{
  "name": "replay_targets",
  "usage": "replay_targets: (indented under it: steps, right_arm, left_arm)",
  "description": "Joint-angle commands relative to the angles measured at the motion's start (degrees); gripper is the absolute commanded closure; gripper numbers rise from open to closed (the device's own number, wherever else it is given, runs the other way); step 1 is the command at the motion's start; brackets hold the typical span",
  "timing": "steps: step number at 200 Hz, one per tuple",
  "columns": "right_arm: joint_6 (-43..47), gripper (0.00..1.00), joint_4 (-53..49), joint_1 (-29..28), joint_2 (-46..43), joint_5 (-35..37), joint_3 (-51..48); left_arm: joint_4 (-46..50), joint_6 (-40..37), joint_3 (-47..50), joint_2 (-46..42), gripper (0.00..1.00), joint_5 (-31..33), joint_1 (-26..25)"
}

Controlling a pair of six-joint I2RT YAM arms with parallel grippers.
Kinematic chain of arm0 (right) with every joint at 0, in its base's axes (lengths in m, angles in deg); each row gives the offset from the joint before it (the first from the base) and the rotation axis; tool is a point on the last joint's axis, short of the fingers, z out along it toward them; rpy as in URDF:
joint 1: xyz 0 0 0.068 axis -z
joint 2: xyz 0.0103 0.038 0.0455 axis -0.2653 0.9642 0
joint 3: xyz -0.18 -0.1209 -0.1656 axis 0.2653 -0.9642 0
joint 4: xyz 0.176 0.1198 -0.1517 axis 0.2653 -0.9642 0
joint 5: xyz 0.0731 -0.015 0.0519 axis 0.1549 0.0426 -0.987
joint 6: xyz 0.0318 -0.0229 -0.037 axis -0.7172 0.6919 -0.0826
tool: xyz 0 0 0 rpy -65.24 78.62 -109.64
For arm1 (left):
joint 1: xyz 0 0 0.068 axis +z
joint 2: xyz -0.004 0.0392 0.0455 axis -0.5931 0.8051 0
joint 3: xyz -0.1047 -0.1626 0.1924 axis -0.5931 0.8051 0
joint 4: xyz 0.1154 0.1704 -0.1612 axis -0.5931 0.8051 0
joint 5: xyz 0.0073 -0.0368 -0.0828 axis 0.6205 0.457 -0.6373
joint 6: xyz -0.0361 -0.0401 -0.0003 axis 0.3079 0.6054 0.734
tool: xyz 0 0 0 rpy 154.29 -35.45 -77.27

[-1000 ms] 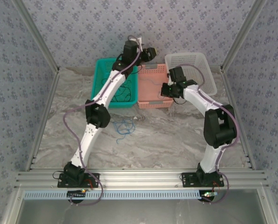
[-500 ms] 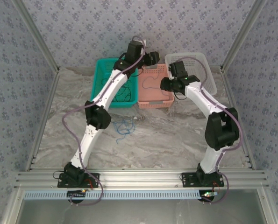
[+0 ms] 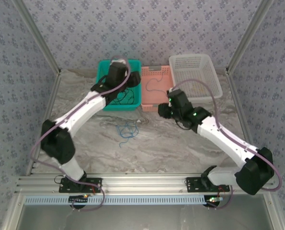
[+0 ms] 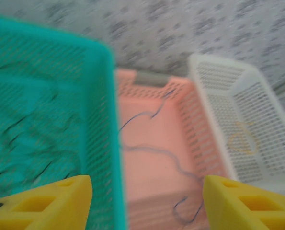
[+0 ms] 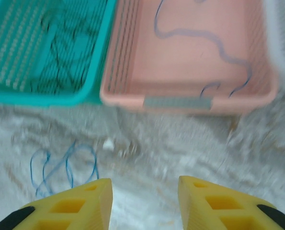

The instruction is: Untangle the cables

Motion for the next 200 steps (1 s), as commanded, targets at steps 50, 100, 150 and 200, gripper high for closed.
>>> replay_targets:
  steps: [50, 100, 150, 200]
  right_arm:
    - [-21.3, 0.53, 10.8, -14.7, 11.5, 2.2, -7.0]
    - [-36.9, 0.64, 10.9, -19.1, 26.5, 6.1, 1.5]
    - [-45.4, 0.63, 8.8, -19.4, 32.3, 7.9, 5.0]
    - [-49.3, 0.66, 10.6, -19.3, 37.9, 5.4, 7.6]
  left_arm:
    - [9.0, 19.2, 39.9, -26.6, 0.43, 5.4, -4.3]
    - [9.1, 23.1, 51.4, -38.4, 0.46, 2.5, -4.9]
    - [13.4, 24.5, 55.0, -49.7, 0.46, 1.5, -4.9]
    - [17.1, 24.4, 54.9, -55.2, 0.45, -0.1, -4.9]
